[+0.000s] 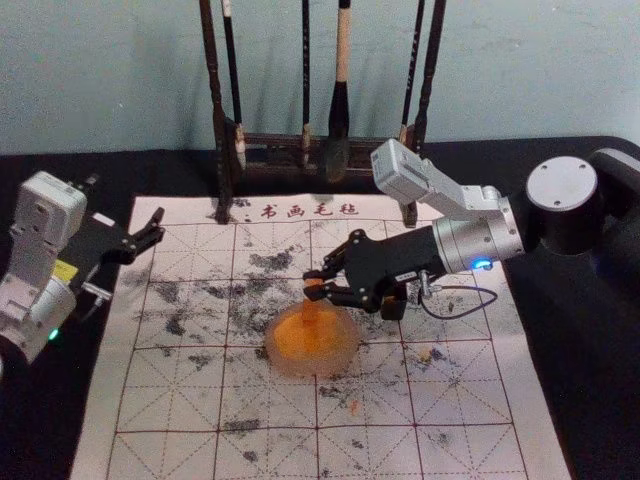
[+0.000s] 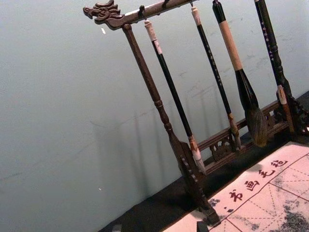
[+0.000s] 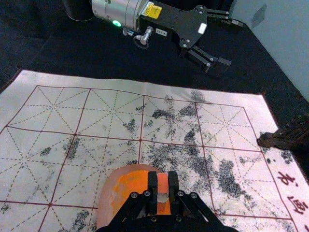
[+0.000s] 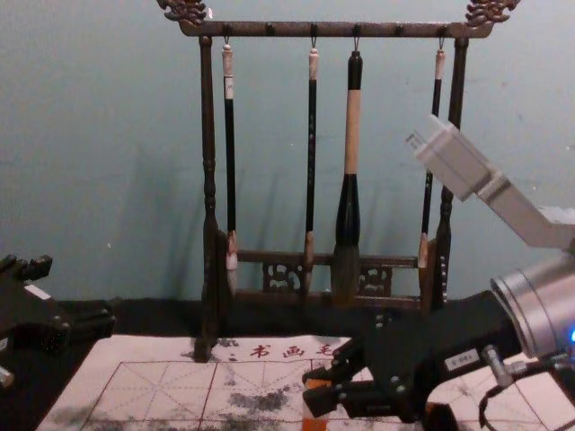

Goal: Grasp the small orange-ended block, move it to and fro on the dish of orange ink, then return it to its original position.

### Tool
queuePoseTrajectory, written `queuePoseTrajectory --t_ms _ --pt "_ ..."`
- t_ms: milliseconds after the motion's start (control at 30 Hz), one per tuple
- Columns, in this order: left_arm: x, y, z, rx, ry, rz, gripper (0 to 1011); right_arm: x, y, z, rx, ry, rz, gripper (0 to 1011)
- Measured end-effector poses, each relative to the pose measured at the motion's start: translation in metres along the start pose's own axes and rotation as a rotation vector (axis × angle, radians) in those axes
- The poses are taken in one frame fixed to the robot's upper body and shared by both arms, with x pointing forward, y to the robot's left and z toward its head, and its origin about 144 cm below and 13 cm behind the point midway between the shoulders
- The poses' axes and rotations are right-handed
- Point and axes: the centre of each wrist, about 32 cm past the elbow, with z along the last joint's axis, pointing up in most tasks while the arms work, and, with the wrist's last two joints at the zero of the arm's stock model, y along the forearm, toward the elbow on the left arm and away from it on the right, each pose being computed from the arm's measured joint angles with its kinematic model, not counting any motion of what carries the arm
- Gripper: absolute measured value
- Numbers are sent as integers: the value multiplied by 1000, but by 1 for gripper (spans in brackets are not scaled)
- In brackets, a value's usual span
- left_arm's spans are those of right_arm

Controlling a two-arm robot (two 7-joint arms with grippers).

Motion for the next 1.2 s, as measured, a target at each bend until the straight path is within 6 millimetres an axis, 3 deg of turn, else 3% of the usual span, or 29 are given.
queuePoseTrajectory --t_ms 1200 --pt "0 0 0 0 0 0 1002 -9 -16 -4 -20 -8 -10 129"
